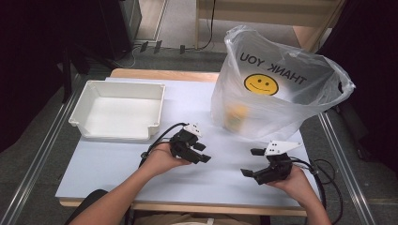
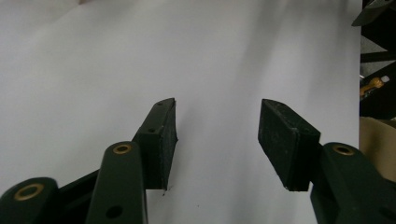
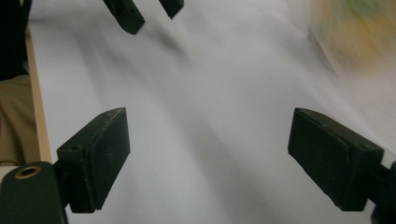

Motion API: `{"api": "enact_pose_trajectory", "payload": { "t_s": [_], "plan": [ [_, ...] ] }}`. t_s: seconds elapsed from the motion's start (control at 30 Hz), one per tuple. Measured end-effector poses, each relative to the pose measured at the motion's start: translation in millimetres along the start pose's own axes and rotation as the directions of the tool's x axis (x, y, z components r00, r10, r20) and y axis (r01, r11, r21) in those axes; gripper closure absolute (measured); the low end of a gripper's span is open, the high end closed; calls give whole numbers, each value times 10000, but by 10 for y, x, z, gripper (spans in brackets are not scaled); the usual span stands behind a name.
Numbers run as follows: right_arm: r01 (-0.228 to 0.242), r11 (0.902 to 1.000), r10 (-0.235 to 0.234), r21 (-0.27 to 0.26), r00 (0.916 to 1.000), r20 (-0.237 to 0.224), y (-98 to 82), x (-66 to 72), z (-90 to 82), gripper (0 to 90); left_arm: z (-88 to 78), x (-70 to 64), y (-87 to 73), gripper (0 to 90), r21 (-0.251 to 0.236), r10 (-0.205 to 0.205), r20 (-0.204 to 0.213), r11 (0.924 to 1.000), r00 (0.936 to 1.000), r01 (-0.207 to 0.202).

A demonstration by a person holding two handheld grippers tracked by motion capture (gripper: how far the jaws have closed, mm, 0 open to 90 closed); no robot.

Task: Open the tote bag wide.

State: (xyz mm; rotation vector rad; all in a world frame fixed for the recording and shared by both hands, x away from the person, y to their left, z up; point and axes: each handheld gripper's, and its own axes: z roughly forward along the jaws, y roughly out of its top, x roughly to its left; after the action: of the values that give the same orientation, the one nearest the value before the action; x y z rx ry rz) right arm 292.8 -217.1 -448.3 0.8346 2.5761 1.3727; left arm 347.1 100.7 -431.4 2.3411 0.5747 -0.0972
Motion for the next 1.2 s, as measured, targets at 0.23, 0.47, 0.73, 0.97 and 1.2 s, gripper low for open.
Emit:
{"api": "enact_pose_trajectory", "payload": {
  "t_s": [0.23,0.47,0.73,0.97,1.2],
  "plan": [
    [-178,9998,177,46,9998,124,-22,-27,-33,135,3,26,-29,439,144,99,-379,9999,9992,-93],
    [-134,9998,133,-139,9999,-91,-19,-42,-70,225,11,40,-28,445,101,-45,-263,9999,9996,47],
    [-424,9990,417,-160,9982,-439,-16,-98,-99,256,10,26,-26,446,41,0,-232,10000,9997,1],
    [-477,9986,465,-228,9977,-487,-14,-120,-124,280,5,39,-29,444,15,-56,-246,10000,9997,57],
    [-425,9987,413,-294,9984,-385,-16,-126,-134,280,8,45,-32,444,14,-55,-259,10000,9996,55]
  ]
}}
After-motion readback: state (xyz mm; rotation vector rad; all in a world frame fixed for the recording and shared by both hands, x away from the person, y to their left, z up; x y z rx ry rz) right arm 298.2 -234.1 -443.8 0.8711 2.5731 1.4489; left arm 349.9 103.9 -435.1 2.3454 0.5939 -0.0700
